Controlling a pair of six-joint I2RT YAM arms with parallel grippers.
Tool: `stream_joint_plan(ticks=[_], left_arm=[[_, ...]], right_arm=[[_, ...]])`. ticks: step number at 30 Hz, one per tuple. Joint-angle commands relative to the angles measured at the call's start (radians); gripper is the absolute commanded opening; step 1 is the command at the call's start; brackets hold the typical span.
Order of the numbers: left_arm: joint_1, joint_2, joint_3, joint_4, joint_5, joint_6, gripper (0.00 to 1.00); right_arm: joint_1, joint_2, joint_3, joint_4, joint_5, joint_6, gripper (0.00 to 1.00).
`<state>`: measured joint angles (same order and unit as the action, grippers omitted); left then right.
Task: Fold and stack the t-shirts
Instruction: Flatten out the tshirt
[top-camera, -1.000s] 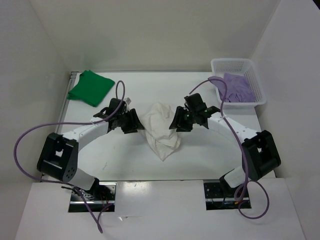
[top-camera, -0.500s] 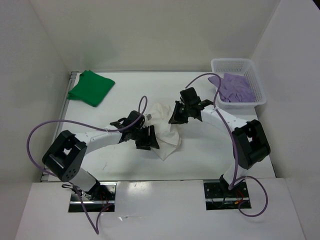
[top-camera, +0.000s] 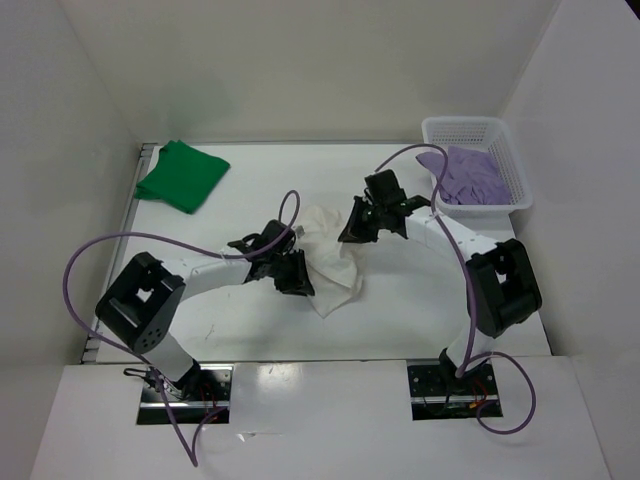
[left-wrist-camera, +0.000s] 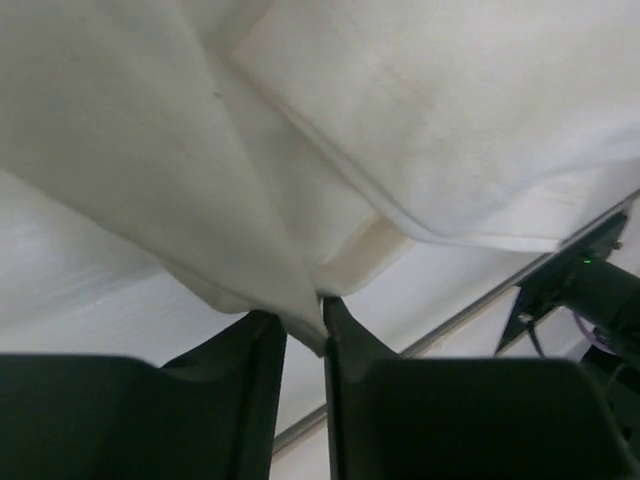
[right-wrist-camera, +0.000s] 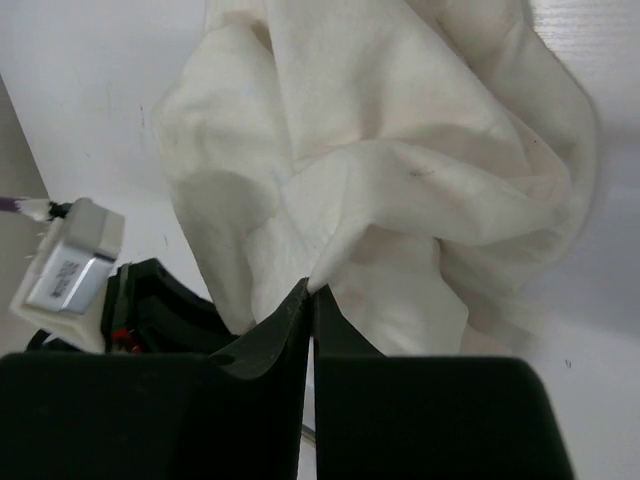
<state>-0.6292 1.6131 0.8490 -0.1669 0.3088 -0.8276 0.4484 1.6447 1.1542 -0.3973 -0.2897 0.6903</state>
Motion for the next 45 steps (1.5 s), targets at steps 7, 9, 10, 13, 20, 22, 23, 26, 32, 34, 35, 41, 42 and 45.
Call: stream_joint_plan(ticks=[7,9,10,13,20,22,23,26,32,34,35,41,42,45], left_arm=[[0.224,-0.327,0.177,-0.14,0.11,0.028,0.13],[0.334,-0.384,0.191,-0.184,0.17,0.053,0.11],[0.371,-0.398,0.2,-0.193,0.196,0.071,0.11],[0.528,-0.441,0.242,-0.215,0.291,0.093,0.1],[0.632,-0.432,0.2,-0.198,0.326,0.134,0.09],[0.632,-0.432,0.188,-0.175,0.317,0.124,0.09],[0.632,-0.432,0.188,-0.175,0.303,0.124,0.1],[0.632,-0.421,0.231,-0.189,0.268,0.148,0.12],[0.593,-0.424,0.151,-0.151,0.308,0.099,0.52],[0.562,-0.449,0.052,-0.122,0.297,0.084,0.71],[0.55,-0.458,0.018,-0.121,0.297,0.075,0.76],[0.467,-0.489,-0.125,-0.161,0.259,0.11,0.88],[0.467,-0.489,-0.143,-0.172,0.248,0.11,0.88],[0.43,-0.539,-0.183,-0.181,0.216,0.131,0.86]], right_arm=[[-0.094,-0.166,0.215,-0.074,-0.07,-0.015,0.0],[-0.114,-0.196,0.303,-0.116,-0.081,-0.025,0.0],[-0.114,-0.206,0.365,-0.13,-0.092,-0.025,0.0],[-0.123,-0.236,0.491,-0.161,-0.15,-0.025,0.0],[-0.123,-0.261,0.697,-0.106,-0.374,0.092,0.0],[-0.087,-0.261,0.772,-0.088,-0.4,0.127,0.0],[-0.076,-0.24,0.803,-0.087,-0.425,0.127,0.0],[-0.043,-0.195,0.939,-0.033,-0.474,0.17,0.0],[-0.024,0.047,1.334,-0.001,-0.498,0.255,0.0],[-0.024,0.056,1.323,-0.029,-0.47,0.198,0.0],[-0.024,0.066,1.25,-0.029,-0.46,0.187,0.0],[-0.125,-0.118,0.733,-0.009,-0.364,0.057,0.0],[-0.152,-0.14,0.667,0.004,-0.364,0.048,0.0],[-0.272,-0.189,0.448,0.023,-0.387,0.035,0.0]])
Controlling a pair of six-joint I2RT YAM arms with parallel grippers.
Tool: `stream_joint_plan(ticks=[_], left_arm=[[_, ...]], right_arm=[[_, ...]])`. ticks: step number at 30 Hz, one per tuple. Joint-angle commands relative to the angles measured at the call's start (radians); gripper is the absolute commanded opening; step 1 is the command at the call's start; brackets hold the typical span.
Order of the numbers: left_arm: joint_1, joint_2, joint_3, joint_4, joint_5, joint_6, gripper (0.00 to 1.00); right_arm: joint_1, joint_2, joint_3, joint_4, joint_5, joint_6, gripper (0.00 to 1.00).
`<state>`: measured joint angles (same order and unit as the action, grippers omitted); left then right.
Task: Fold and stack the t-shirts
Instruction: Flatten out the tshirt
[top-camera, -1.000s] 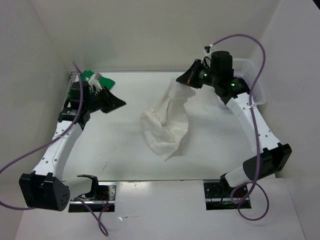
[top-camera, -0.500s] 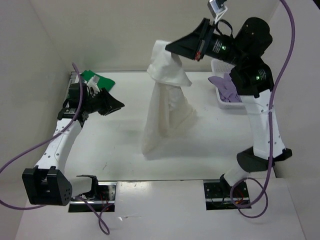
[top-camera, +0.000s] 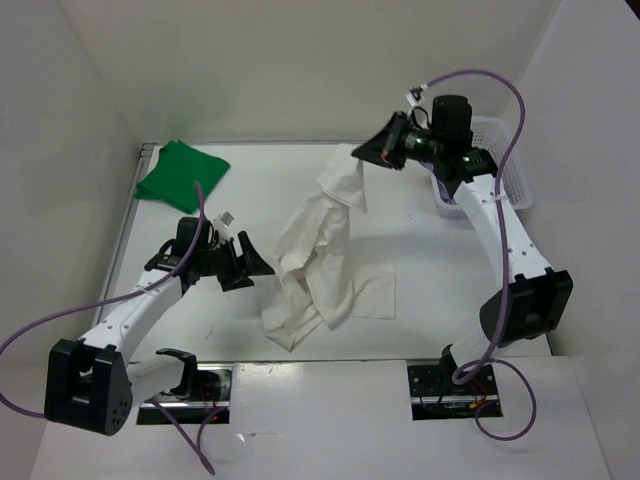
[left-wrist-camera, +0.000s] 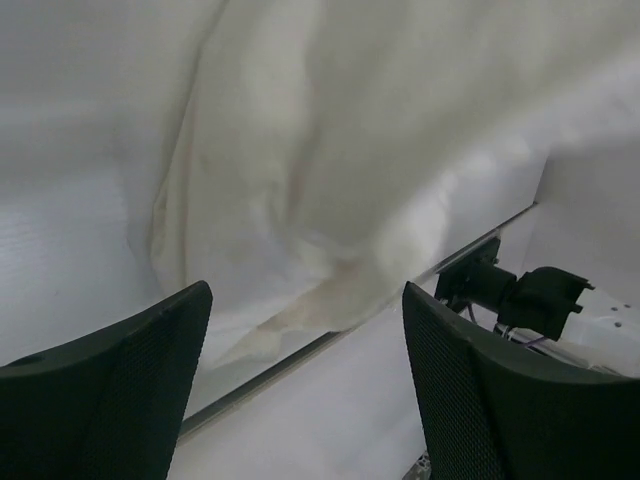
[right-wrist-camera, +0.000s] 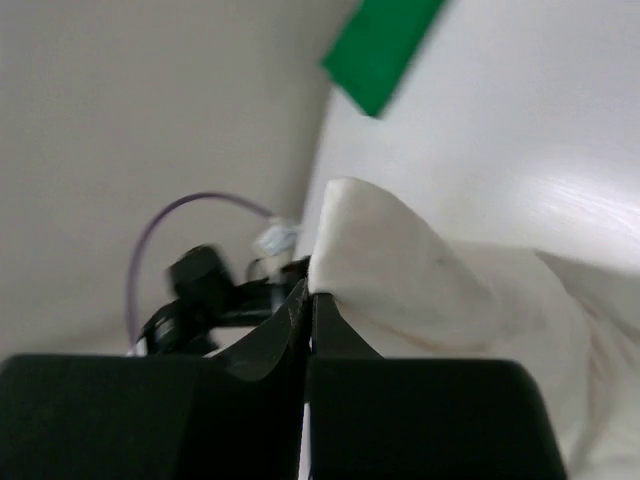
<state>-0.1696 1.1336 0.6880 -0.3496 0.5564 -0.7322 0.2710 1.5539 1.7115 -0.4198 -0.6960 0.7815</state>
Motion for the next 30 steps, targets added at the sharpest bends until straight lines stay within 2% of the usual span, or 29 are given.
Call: stream_joint_plan(ticks=[1,2,3,4,8,10,11,12,16,21,23,26,30], left_arm=[[-0.044,-0.069,-0.022,-0.009,-0.047,0.036,0.83],[-0.06,-0.069,-0.022,-0.009,-0.056,0.036,0.77],[-0.095,-0.06,-0.022,-0.009,-0.047,0.045,0.61],[-0.116,-0.048,0.004,-0.009,-0.047,0.045,0.54],[-0.205,-0.026,0.045,-0.046,-0.142,0.034,0.36],[-0.244,-0.011,0.045,-0.046,-0.167,0.008,0.38],[-0.257,0.003,0.032,-0.034,-0.176,0.008,0.42],[-0.28,0.017,0.031,-0.025,-0.176,-0.004,0.54],[-0.341,0.083,0.056,-0.015,-0.213,-0.004,0.66],[-0.383,0.169,0.079,0.008,-0.213,-0.004,0.67],[-0.392,0.179,0.09,0.021,-0.224,-0.004,0.61],[-0.392,0.216,0.122,0.047,-0.233,-0.004,0.37],[-0.392,0.27,0.231,0.018,-0.262,0.02,0.13]], right_arm=[[-0.116,-0.098,-0.19,0.046,0.02,-0.07,0.0],[-0.145,-0.098,-0.219,0.046,0.02,-0.079,0.0],[-0.145,-0.098,-0.26,0.055,0.02,-0.079,0.0],[-0.145,-0.098,-0.274,0.055,0.042,-0.091,0.0],[-0.145,-0.051,-0.285,0.081,0.102,-0.1,0.0],[-0.145,-0.016,-0.241,0.081,0.111,-0.1,0.0],[-0.145,-0.015,-0.23,0.081,0.124,-0.1,0.0],[-0.145,-0.003,-0.221,0.081,0.133,-0.1,0.0],[-0.154,0.006,-0.217,0.081,0.133,-0.1,0.0],[-0.154,0.006,-0.256,0.102,0.113,-0.1,0.0],[-0.154,-0.003,-0.268,0.102,0.113,-0.1,0.0],[-0.154,-0.012,-0.277,0.102,0.113,-0.1,0.0],[-0.154,-0.012,-0.257,0.102,0.113,-0.09,0.0]])
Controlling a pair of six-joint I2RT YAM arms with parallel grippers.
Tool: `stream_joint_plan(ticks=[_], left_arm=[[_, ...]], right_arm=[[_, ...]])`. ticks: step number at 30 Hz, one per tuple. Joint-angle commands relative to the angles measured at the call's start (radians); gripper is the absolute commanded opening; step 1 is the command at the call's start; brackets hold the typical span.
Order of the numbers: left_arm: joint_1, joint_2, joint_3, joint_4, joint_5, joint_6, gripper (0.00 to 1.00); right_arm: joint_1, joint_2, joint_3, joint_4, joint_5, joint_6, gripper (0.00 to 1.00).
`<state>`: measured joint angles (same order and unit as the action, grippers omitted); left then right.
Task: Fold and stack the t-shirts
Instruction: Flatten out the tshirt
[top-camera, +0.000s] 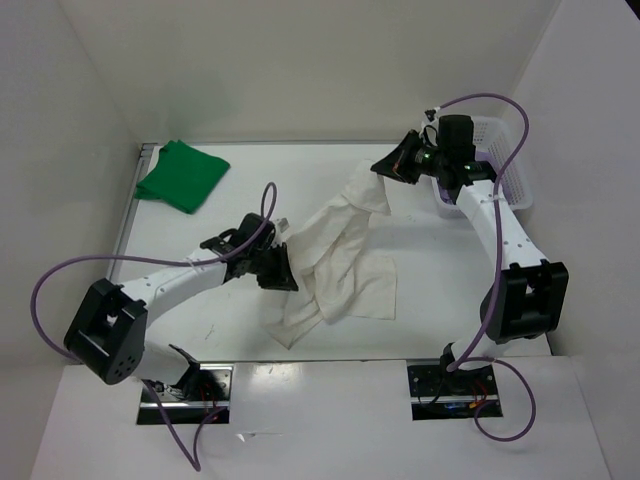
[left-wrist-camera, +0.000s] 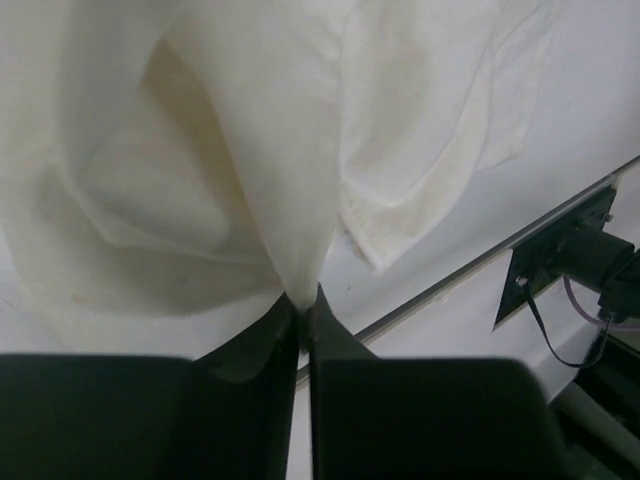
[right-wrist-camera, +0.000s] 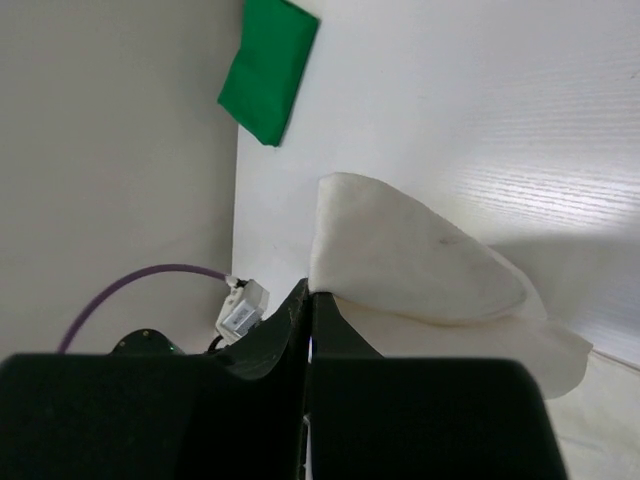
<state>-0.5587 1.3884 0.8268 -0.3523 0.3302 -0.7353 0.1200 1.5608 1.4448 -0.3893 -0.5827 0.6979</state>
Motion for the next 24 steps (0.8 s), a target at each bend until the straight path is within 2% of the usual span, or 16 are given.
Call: stream_joint_plan(ticks=[1,4,5,7,8,9,10,11,12,13,17,19,21,22,24], left_arm=[[-0.003,0.015,0.124,-0.02,-0.077,0.037,0.06],[0.048,0.015,0.302,-0.117,-0.132,0.126,0.02],[0.124,0.041,0.407,-0.135,-0.119,0.155,0.01],[0.231,0.069,0.509,-0.158,-0.07,0.22,0.0],[0.29,0.104,0.564,-0.159,-0.016,0.231,0.0],[0.395,0.124,0.624,-0.18,0.007,0.24,0.0],[0.434,0.144,0.769,-0.192,0.019,0.26,0.0],[0.463,0.187,0.852,-0.212,0.02,0.269,0.0],[0.485,0.207,0.935,-0.23,-0.014,0.278,0.0],[0.508,0.234,1.083,-0.256,-0.028,0.29,0.0],[0.571,0.253,1.303,-0.266,-0.062,0.29,0.0],[0.62,0.253,1.347,-0.266,-0.062,0.29,0.0],[0.644,0.242,1.379,-0.266,-0.062,0.29,0.0],[0.645,0.212,1.388,-0.266,-0.051,0.3,0.0],[0.645,0.164,1.341,-0.234,-0.06,0.321,0.0]], right_arm=[[-0.003,-0.019,0.018,0.072,0.0,0.003,0.0],[-0.003,0.011,0.098,0.061,0.011,0.031,0.0],[-0.003,0.028,0.165,0.061,-0.005,0.044,0.0],[-0.003,0.093,0.254,0.061,-0.034,0.074,0.0],[0.006,0.113,0.367,0.049,-0.034,0.103,0.0],[0.006,0.129,0.428,0.034,-0.043,0.115,0.0],[0.015,0.165,0.492,0.023,-0.043,0.126,0.0],[0.015,0.179,0.628,0.012,-0.06,0.158,0.0],[0.015,0.192,0.694,0.012,-0.072,0.173,0.0],[0.015,0.215,0.82,0.001,-0.072,0.189,0.0],[0.015,0.272,1.112,-0.039,-0.092,0.222,0.0],[0.003,0.3,1.231,-0.039,-0.127,0.247,0.0],[-0.011,0.3,1.234,-0.039,-0.17,0.259,0.0],[-0.011,0.277,1.185,-0.028,-0.17,0.246,0.0],[-0.002,0.197,1.096,-0.083,-0.168,0.151,0.0]])
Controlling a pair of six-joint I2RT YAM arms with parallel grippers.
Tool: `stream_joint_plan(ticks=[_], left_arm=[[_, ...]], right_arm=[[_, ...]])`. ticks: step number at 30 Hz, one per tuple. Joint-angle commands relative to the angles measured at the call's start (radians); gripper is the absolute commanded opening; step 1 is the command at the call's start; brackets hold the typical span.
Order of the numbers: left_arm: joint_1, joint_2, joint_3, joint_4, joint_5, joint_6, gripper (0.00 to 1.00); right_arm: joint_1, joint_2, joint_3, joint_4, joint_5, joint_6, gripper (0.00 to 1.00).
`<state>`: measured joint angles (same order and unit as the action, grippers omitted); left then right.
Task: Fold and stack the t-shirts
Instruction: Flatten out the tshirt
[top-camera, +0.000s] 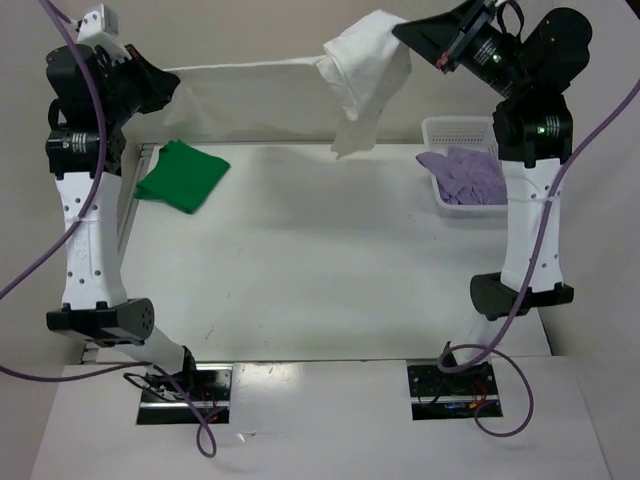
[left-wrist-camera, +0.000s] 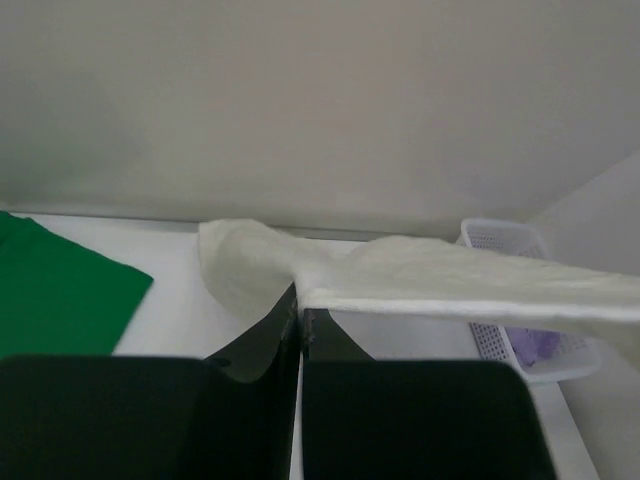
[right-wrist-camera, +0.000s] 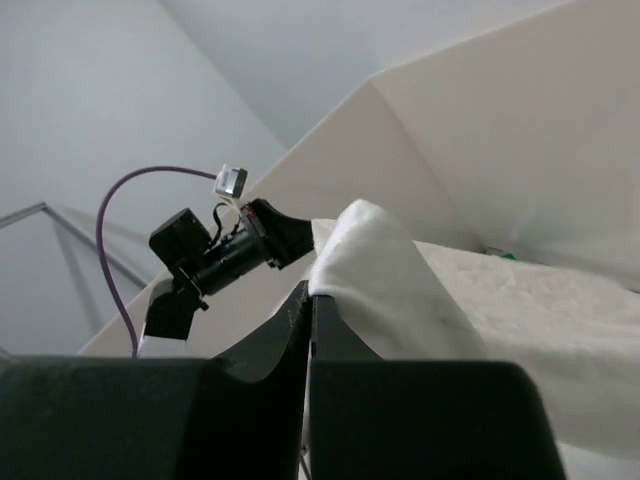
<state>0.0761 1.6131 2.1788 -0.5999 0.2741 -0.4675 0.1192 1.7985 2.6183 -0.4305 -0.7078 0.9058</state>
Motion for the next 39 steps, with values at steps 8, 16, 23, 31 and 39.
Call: stream_joint_plan(ticks=[8,16,23,31,39], left_arm=[[-0.139,-0.442,-0.748,0.111,-0.122,0.204,0.13],[-0.139,-0.648,-1.214,0.029,-0.131,0.084,0.5],[-0.11,-0.527,-1.243,0.034,-0.057,-0.083,0.99],[-0.061,-0.481,-1.413,0.138,0.0,-0.296,0.47],[-0.024,-0.547,-1.331,0.13,0.0,-0.381,0.22]], right_arm=[[-0.016,-0.422,-1.216,-0.037,-0.015,-0.283,0.0],[-0.026,-0.475,-1.681,-0.109,0.143,-0.404,0.11],[-0.026,-0.475,-1.716,-0.154,0.161,-0.435,0.34],[-0.026,-0.505,-1.687,-0.16,0.261,-0.409,0.52],[-0.001,-0.556,-1.715,-0.102,0.291,-0.349,0.15]])
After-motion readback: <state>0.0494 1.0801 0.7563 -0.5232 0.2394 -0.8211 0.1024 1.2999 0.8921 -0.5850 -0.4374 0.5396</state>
